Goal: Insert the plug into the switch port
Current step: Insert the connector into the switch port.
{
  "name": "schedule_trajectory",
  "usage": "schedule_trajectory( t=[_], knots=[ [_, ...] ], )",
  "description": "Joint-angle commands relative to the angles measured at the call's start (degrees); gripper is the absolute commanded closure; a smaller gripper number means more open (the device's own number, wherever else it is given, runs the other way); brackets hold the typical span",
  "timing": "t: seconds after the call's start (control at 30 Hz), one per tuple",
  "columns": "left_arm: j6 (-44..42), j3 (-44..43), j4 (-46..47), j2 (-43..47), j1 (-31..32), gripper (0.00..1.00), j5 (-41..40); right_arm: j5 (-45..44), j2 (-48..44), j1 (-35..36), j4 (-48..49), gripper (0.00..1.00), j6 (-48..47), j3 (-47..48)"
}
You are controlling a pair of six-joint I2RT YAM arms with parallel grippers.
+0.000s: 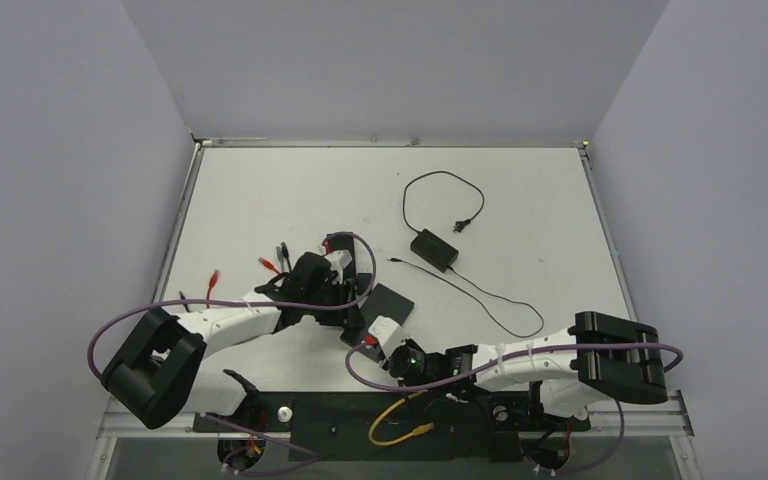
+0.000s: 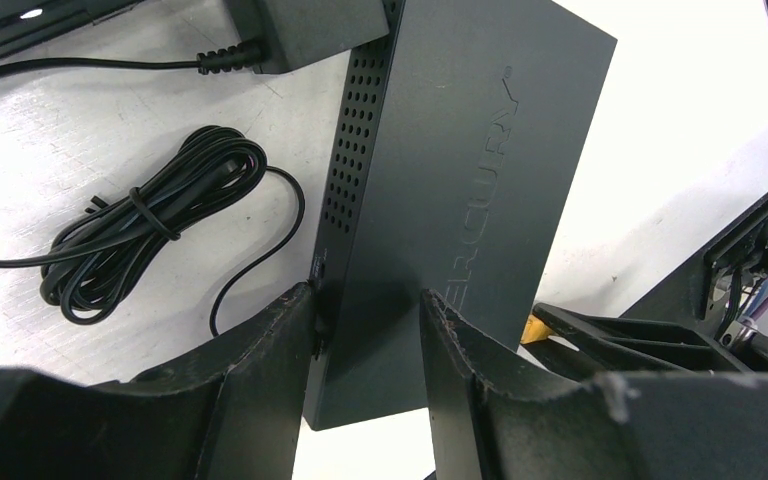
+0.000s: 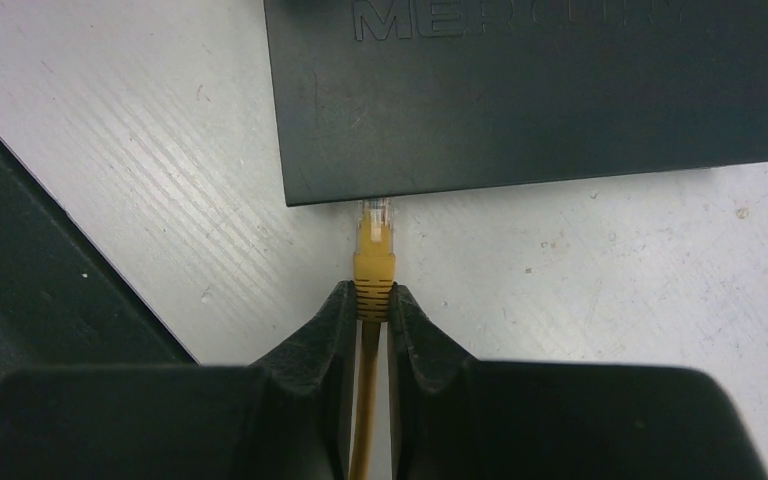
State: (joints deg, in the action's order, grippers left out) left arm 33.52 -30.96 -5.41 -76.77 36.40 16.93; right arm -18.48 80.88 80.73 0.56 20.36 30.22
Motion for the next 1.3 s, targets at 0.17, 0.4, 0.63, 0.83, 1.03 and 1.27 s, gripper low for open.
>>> schedule_trajectory(
  t=[0.17,0.4,0.63,0.83,1.03,1.27],
  knots=[
    [1.1,0.26,-1.26,2.98,2.57,0.61,2.83,-0.58,-0.73,-2.85,5.54,1.0,-2.83,4.37],
    [2.61,2.09,-0.86,4.85,3.8,0.61,2.47,-0.85,0.02,-3.66,8.46,1.0,-3.24,5.27],
    [4.52,3.78,0.94,5.22,5.68,0.61,2.83,0.0,0.59,-4.45,12.39,1.0,-5.52,5.43],
    [5.55,4.13,2.46,4.97,7.07,0.61,3.48,1.44,0.85,-5.47,14.4,1.0,-7.91,6.47],
    [7.12,4.75,4.37,5.03,8.48,0.62,4.79,2.96,1.03,-6.77,15.8,1.0,-9.99,7.96],
    [7.58,4.58,5.93,6.41,8.88,0.62,5.27,4.05,0.43,-7.5,15.23,1.0,-10.13,7.82]
  ],
)
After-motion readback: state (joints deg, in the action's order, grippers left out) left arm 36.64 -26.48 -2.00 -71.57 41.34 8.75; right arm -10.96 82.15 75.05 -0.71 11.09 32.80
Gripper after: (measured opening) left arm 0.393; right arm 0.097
